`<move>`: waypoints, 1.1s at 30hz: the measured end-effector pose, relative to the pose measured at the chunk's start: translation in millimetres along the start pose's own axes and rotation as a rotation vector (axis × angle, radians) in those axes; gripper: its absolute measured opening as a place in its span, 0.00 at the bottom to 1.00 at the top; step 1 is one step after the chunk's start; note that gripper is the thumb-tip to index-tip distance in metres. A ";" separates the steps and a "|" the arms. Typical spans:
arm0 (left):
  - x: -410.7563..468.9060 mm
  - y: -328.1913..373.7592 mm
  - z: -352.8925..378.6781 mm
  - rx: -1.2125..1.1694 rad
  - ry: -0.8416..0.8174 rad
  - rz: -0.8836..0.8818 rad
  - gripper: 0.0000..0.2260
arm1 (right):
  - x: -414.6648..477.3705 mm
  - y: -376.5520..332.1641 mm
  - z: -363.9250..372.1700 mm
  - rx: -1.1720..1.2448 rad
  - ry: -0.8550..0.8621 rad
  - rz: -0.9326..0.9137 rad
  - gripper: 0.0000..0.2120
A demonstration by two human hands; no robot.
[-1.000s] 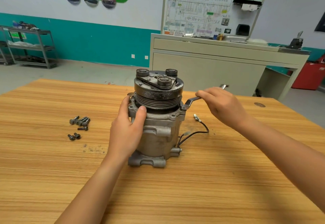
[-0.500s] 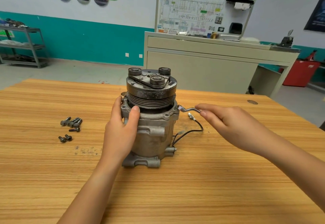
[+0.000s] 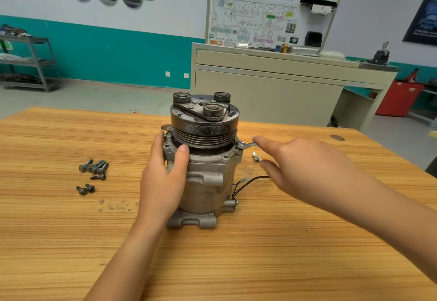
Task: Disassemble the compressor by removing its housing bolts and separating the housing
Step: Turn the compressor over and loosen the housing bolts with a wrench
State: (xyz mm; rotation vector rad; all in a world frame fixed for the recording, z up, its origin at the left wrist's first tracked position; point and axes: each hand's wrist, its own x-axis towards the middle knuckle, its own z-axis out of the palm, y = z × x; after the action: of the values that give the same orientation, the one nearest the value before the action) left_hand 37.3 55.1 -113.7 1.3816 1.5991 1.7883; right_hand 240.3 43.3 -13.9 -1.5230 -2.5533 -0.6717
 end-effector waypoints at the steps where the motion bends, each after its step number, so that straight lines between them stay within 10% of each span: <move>1: -0.2 -0.5 0.4 -0.003 0.005 -0.001 0.27 | -2.1 -9.9 -1.0 -0.090 0.004 0.005 0.25; 33: 3.3 2.0 -1.3 0.118 0.038 0.118 0.32 | 4.7 17.7 8.9 -0.277 0.074 -0.265 0.18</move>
State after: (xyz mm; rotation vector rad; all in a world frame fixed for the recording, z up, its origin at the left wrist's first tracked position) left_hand 35.3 56.4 -110.4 1.5333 1.6992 1.8222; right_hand 254.4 58.1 -14.8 -1.2033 -2.7210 -1.1319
